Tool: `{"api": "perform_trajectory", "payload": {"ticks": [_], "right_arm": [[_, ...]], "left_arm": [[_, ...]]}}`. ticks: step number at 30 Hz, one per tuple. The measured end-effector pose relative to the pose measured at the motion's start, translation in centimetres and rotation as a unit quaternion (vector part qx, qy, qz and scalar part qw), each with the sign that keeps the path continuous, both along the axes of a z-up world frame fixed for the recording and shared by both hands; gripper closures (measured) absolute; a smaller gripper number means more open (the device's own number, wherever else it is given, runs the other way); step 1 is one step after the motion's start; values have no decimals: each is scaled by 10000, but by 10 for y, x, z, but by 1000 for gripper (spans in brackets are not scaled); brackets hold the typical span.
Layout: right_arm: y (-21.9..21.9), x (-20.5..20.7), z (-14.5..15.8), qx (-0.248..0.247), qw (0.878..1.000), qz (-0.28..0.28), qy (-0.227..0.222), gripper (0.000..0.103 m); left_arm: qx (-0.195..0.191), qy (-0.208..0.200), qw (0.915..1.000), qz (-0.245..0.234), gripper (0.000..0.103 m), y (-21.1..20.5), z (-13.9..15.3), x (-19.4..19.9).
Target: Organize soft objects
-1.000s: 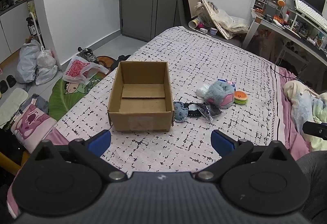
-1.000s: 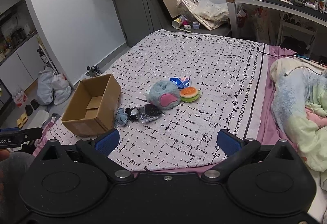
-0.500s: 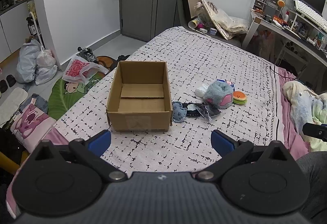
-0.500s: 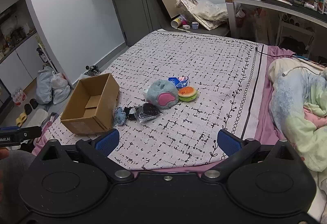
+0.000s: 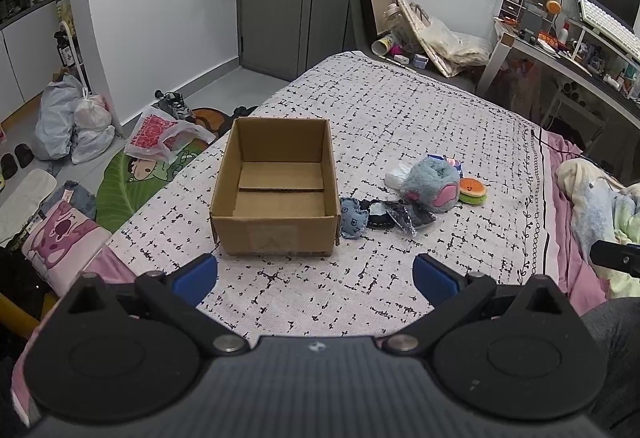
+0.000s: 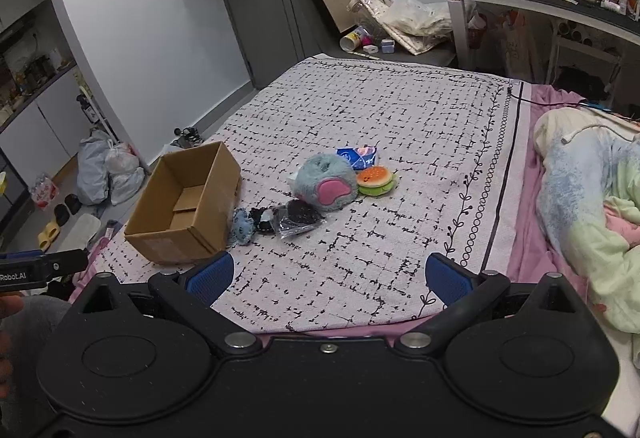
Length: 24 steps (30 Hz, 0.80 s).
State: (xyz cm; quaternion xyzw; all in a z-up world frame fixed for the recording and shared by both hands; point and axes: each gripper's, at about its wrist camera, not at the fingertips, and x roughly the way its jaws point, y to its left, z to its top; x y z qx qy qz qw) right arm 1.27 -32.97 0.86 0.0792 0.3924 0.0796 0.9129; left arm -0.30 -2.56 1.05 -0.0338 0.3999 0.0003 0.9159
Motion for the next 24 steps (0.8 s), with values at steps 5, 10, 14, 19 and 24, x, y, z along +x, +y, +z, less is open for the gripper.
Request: {"api": "perform_trajectory", "payload": {"ticks": [5, 10, 14, 19, 24], "right_arm": [[0, 4, -3, -10, 10000, 7, 21, 0], [-2, 9, -7, 37, 10000, 6, 55, 0], [-5, 17, -13, 123, 9999, 17, 118, 0], [-8, 29, -22, 265, 9994, 34, 223, 0], [-10, 40, -29, 407, 9986, 65, 324, 0]], "left_arm": [[-22, 3, 10000, 48, 0, 0, -3, 3], [-49, 12, 9999, 114, 0, -2, -5, 9], [-23, -10, 9999, 104, 0, -8, -9, 14], [-28, -18, 9999, 139, 0, -14, -12, 26], [-34, -70, 9999, 126, 0, -23, -12, 38]]}}
